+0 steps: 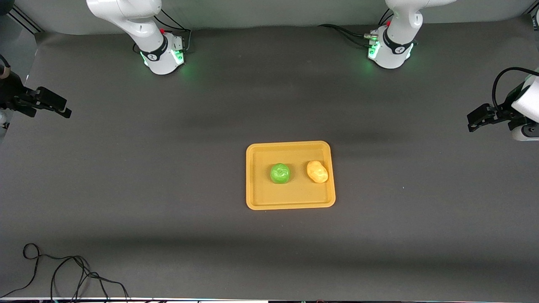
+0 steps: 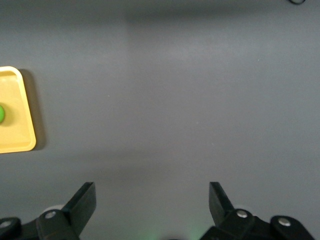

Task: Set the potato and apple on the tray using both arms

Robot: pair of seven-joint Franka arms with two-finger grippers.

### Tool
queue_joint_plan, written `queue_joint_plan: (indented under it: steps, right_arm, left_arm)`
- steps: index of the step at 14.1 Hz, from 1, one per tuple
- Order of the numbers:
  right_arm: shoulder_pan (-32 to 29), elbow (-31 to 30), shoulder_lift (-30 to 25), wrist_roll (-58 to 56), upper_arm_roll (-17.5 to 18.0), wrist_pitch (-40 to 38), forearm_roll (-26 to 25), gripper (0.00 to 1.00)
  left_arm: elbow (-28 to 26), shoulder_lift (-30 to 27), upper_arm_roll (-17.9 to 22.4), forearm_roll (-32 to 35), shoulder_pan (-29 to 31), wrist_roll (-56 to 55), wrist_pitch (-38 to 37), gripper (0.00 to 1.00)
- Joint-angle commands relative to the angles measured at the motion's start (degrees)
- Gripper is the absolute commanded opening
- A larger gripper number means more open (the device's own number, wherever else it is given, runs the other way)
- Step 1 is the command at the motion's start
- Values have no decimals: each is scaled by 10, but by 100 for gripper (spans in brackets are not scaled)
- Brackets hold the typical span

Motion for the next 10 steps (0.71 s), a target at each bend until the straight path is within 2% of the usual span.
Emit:
queue_joint_plan:
  steps: [1,10]
  right_arm:
    - [-22,-20,-8,-21,29,-5,-7,100]
    - [-21,-26,-12,-45,39,-9,-7,100]
  left_arm:
    - [7,-6,7,-9,-7,15,-18,100]
    - [12,-3,16,-20,-7,30,-30,100]
